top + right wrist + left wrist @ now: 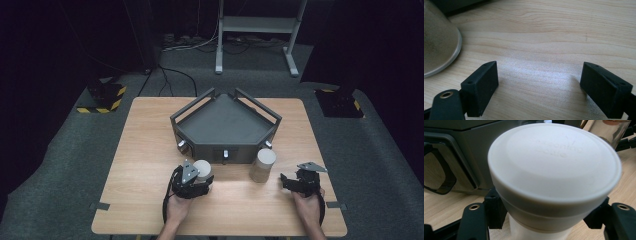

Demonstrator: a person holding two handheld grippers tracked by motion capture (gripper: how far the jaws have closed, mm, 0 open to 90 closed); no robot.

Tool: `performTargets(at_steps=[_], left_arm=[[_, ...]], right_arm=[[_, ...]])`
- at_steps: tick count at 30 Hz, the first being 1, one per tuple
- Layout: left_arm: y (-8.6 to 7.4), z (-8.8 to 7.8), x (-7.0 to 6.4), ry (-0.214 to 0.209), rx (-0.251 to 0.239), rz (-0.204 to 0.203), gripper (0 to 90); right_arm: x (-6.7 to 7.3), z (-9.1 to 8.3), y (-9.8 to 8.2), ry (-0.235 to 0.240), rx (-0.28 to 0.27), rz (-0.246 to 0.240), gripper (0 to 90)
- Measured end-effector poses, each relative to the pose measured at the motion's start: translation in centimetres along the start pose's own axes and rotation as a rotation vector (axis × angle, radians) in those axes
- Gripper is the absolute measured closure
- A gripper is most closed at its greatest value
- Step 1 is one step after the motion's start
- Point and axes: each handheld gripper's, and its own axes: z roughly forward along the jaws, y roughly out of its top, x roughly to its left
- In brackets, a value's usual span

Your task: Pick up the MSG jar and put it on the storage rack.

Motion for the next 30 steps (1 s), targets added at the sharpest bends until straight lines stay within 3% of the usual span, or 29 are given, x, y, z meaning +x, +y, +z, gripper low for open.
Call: performTargets(at_steps=[20, 30], left_arm=[[0.4, -0.1, 0.1, -0.029, 0.000, 0.017, 35.2], [2.1, -0.8, 0.3, -0.050, -0.002, 0.024, 35.2]], right_arm=[[0.0, 0.0, 0.0, 0.000, 0.000, 0.000, 14.4], [0.0, 0.0, 0.0, -0.001, -0.001, 0.002, 14.8]])
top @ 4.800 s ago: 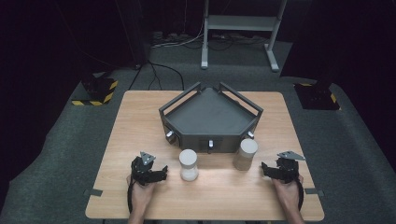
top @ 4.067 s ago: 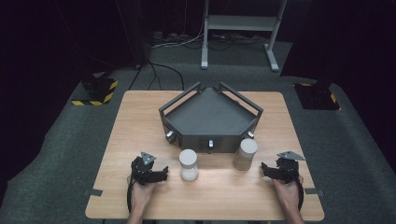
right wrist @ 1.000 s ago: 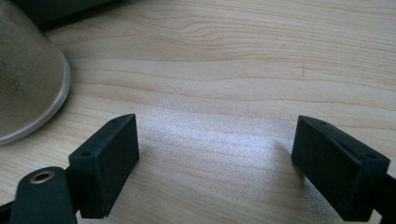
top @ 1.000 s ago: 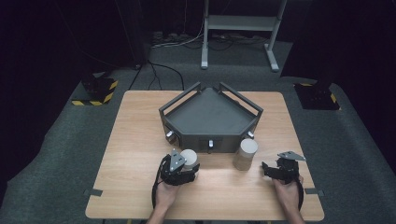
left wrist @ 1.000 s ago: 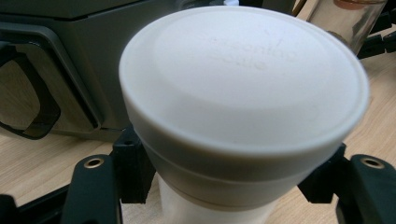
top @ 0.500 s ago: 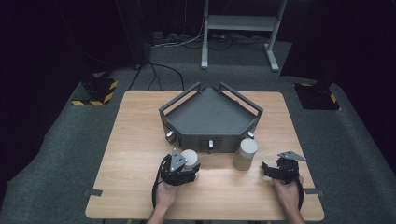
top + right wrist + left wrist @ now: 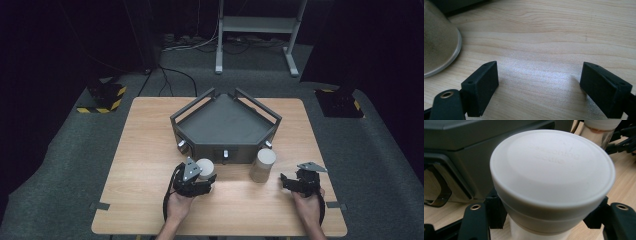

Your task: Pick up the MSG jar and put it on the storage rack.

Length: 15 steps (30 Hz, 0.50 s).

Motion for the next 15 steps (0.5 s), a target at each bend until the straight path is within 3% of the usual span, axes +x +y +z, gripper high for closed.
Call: performTargets(at_steps=[15], left_arm=[[4.0, -1.9, 1.7, -0.048, -0.022, -0.012, 35.1]], right_arm=[[0.0, 0.0, 0.0, -0.001, 0.000, 0.001, 15.0]])
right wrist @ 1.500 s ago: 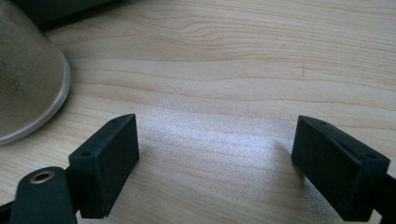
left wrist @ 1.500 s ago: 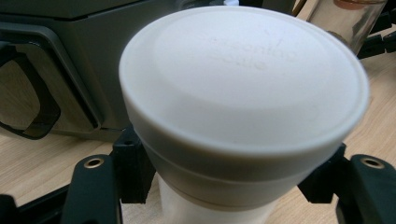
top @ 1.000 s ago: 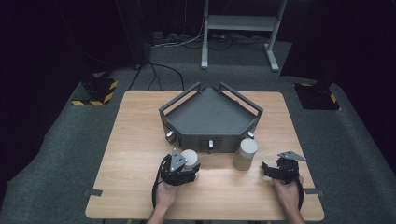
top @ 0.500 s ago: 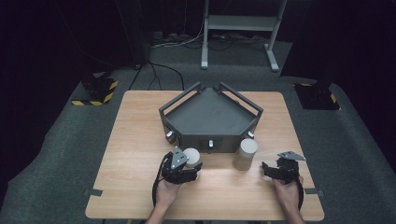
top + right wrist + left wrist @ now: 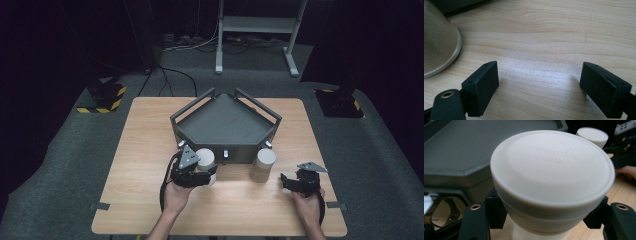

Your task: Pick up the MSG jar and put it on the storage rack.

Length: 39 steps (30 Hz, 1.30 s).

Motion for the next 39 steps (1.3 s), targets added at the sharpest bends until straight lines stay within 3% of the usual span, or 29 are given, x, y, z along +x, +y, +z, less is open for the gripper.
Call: performTargets(at_steps=[17, 26, 39], left_arm=[[6.8, -0.9, 1.6, -0.043, -0.008, 0.021, 35.1], [9.5, -0.1, 2.2, -0.010, -0.003, 0.025, 35.1], [11.6, 3.1, 3.2, 0.078, 0.000, -0.005, 35.1]], right_arm=[[0.1, 0.0, 0.0, -0.003, 0.000, 0.003, 15.1], [0.1, 0.0, 0.0, -0.003, -0.001, 0.003, 15.2], [0.1, 0.0, -0.1, -0.005, -0.003, 0.004, 15.9]])
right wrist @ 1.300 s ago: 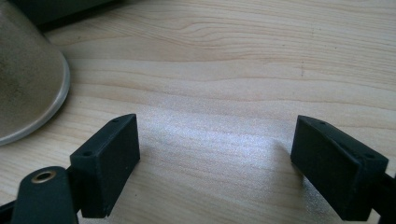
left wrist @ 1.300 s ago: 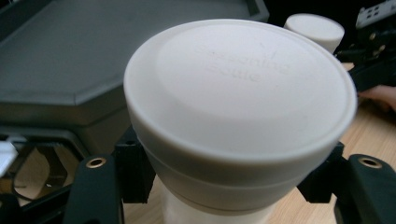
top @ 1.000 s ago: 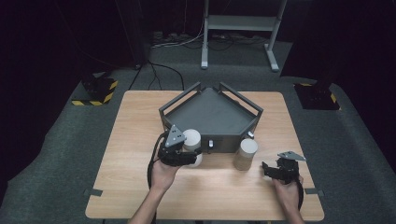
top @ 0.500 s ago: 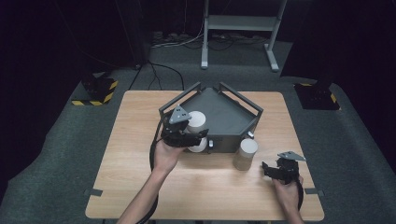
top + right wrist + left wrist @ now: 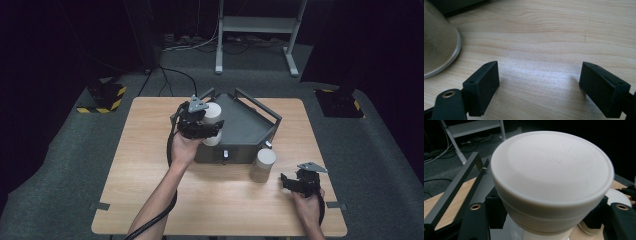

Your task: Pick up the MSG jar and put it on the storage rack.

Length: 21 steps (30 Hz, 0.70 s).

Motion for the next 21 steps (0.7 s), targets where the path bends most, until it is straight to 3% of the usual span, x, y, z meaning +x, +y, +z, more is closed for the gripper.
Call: performTargets(at_steps=[9, 15, 21], left_arm=[[0.2, 2.2, 0.4, 0.024, 0.008, -0.033, 35.1], [0.1, 2.9, -0.3, 0.060, 0.027, 0.004, 35.0], [-0.4, 3.2, 0.0, 0.045, 0.024, -0.005, 34.9]], right_arm=[[0.0, 0.0, 0.0, -0.001, 0.000, 0.003, 16.1], [0.0, 0.0, 0.0, -0.001, 0.000, 0.003, 16.1], [0.0, 0.0, 0.0, -0.001, 0.000, 0.001, 16.2]])
